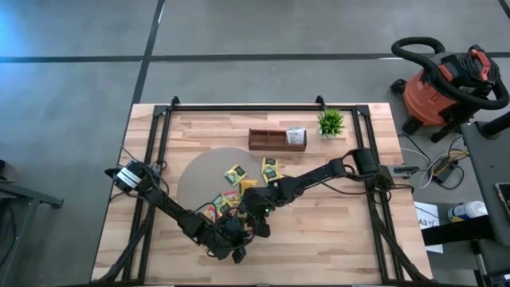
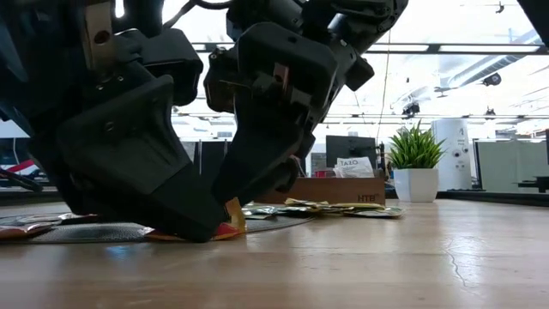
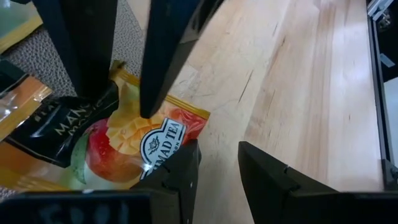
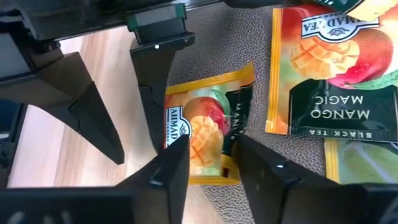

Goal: Pick & Place Tea
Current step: Put the red tea sachet into the middle compartment of the wooden organizer

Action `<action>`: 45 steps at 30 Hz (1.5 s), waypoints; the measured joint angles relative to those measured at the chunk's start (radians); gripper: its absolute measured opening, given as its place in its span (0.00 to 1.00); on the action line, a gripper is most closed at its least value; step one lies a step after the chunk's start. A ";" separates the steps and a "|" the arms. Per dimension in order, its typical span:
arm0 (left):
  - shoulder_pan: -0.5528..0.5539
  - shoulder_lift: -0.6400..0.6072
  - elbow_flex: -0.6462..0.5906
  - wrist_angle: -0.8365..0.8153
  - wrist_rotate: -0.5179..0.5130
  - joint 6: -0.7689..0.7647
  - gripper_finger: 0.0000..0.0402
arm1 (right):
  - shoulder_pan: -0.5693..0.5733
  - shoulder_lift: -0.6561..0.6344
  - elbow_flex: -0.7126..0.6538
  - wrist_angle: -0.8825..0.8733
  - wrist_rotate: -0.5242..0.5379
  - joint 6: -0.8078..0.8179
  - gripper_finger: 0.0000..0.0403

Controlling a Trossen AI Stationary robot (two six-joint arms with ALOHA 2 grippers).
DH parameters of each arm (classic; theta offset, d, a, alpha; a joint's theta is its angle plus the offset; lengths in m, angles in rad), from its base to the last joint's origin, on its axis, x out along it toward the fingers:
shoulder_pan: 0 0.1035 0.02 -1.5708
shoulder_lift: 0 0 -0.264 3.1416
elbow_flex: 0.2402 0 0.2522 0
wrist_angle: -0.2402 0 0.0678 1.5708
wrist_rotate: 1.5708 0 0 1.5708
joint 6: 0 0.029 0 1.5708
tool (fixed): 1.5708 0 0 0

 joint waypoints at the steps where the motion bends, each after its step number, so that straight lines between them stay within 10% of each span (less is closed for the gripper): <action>1: 0.000 0.000 0.000 0.000 0.000 0.003 0.30 | -0.001 0.000 0.000 0.000 -0.001 0.000 0.28; 13: -0.004 -0.002 0.000 0.001 -0.002 0.015 0.30 | -0.022 -0.001 0.000 -0.052 0.047 -0.004 0.03; 25: -0.003 -0.165 -0.003 -0.214 -0.014 0.023 0.30 | -0.044 -0.114 0.000 -0.108 0.142 -0.054 0.02; 45: 0.000 -0.697 -0.002 -0.445 -0.560 0.003 0.30 | -0.366 -0.496 -0.001 -0.446 0.445 -0.474 0.02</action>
